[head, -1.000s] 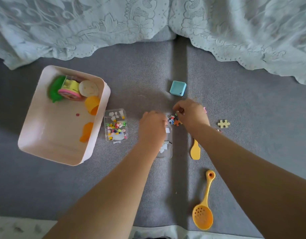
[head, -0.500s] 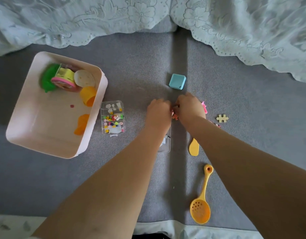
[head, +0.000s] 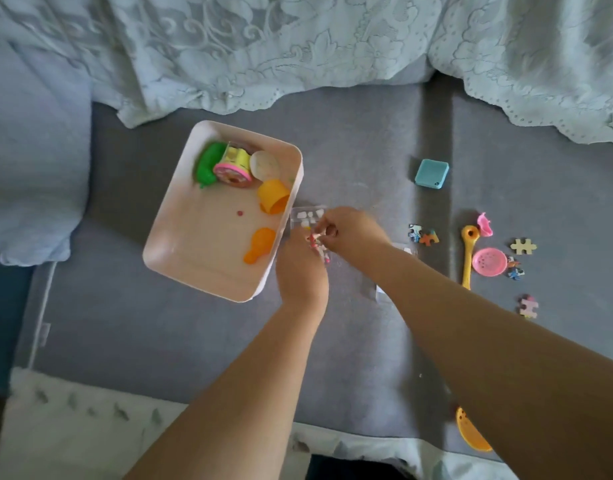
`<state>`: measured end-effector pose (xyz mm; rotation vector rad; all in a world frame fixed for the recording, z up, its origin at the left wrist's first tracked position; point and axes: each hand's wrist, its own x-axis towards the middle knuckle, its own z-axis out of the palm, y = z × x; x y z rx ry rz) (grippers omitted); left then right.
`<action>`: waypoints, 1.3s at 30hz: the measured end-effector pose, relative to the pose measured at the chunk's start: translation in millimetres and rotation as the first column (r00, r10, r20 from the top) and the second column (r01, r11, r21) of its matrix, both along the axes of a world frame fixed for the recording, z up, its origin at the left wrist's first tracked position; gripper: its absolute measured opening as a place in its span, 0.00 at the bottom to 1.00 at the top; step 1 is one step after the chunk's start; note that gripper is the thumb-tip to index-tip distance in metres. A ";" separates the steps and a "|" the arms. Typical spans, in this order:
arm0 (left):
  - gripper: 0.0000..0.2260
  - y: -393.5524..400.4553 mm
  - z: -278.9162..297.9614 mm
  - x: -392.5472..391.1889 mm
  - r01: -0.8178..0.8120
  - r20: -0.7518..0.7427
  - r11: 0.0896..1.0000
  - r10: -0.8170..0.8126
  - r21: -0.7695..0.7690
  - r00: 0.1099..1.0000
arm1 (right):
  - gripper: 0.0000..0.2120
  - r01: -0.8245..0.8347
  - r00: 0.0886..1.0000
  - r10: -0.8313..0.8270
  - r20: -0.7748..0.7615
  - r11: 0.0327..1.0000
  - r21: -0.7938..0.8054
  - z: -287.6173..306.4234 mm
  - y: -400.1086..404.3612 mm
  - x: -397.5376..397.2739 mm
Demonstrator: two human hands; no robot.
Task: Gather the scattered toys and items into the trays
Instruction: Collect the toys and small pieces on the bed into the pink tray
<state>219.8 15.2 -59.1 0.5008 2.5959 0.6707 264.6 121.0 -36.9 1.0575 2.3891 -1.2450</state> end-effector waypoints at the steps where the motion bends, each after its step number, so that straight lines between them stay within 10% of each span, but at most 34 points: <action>1: 0.06 -3.4 4.2 -3.6 0.015 0.004 1.000 -0.015 0.009 1.000 | 0.11 -0.007 1.000 0.007 0.019 1.000 0.002 0.8 -4.2 -3.8; 6: 0.10 -7.1 25.0 -13.8 0.113 -0.065 0.992 -0.110 0.056 0.992 | 0.08 0.126 0.992 -0.123 -0.032 0.988 0.091 9.2 -16.6 -16.4; 14: 0.11 -36.2 25.8 -90.4 -0.179 -0.052 0.977 0.186 0.119 0.981 | 0.07 0.116 0.980 -0.080 -0.181 0.974 0.196 30.2 -46.6 -76.8; 24: 0.08 -41.6 -28.6 -152.2 0.085 -0.140 0.991 -0.099 -0.105 0.985 | 0.14 -0.170 0.974 0.092 0.208 0.903 0.394 19.2 -68.8 -106.3; 33: 0.06 -42.6 -32.9 -160.0 0.129 -0.081 0.988 -0.136 -0.090 0.987 | 0.14 -0.004 1.000 -0.012 0.020 0.757 0.653 9.5 -74.5 -126.0; 39: 0.05 -49.8 -29.7 -157.5 0.069 -0.017 0.992 -0.071 -0.109 0.997 | 0.13 -0.119 0.970 -0.034 0.239 0.794 0.597 -2.4 -61.4 -133.6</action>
